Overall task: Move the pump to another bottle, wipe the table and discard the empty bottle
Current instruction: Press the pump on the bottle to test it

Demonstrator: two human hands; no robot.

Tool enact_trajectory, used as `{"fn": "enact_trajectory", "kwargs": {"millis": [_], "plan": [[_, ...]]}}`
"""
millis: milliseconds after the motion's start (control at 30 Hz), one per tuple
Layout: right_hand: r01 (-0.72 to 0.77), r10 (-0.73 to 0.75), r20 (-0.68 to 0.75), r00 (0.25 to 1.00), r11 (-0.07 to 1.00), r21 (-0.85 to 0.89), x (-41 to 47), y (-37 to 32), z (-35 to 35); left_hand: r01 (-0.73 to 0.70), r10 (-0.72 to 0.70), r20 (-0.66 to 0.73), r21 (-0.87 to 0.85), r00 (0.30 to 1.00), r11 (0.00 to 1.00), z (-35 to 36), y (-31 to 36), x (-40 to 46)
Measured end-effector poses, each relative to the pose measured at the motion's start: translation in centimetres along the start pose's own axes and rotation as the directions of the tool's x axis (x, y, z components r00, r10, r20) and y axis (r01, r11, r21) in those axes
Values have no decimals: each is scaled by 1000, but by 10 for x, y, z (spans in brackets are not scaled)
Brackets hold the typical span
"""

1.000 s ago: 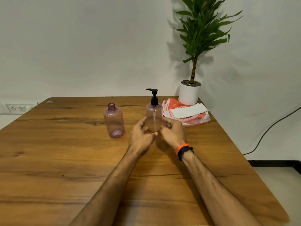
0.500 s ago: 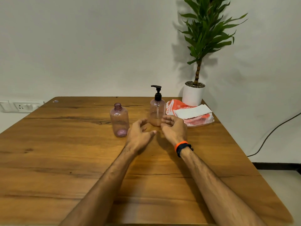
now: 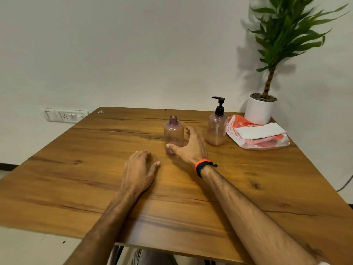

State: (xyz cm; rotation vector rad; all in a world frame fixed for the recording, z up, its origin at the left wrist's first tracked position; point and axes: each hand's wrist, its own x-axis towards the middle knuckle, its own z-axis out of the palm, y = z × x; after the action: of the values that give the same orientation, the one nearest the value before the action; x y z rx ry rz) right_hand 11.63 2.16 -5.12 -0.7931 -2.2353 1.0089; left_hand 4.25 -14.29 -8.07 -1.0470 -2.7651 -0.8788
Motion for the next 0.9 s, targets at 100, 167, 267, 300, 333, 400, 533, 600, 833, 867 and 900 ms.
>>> {"fn": "enact_trajectory", "kwargs": {"millis": [100,167,267,300,333,400,533,600,833,867,900], "plan": [[-18,20,-41,999,999,52,9,-7,13,-17,14,27,86,1000,996,4,-7,1],[-31,34,-71,997,999,45,11,-9,19,-27,25,22,105,999,994,6,-8,1],[-39,42,-109,993,999,27,14,-7,25,-35,33,16,125,999,992,7,-10,1],[-40,45,-117,992,998,38,14,-6,26,-34,32,18,127,999,991,8,-10,0],[-40,45,-125,991,998,49,13,-5,26,-34,31,23,128,999,991,8,-10,0],[-31,40,-140,989,997,65,12,-3,24,-34,30,37,126,999,991,7,-9,0],[-12,26,-153,988,995,96,6,8,4,-46,40,45,132,998,990,6,-4,1],[-3,21,-163,986,994,108,2,18,-15,-61,57,38,113,998,992,11,9,3],[-27,52,-318,947,996,81,-8,69,-108,-217,215,91,7,972,976,61,106,10],[-50,77,-339,938,995,87,-10,78,-121,-248,246,103,4,964,969,69,121,10],[-77,104,-358,928,993,89,-12,89,-136,-276,274,118,0,954,961,78,137,8]]}}
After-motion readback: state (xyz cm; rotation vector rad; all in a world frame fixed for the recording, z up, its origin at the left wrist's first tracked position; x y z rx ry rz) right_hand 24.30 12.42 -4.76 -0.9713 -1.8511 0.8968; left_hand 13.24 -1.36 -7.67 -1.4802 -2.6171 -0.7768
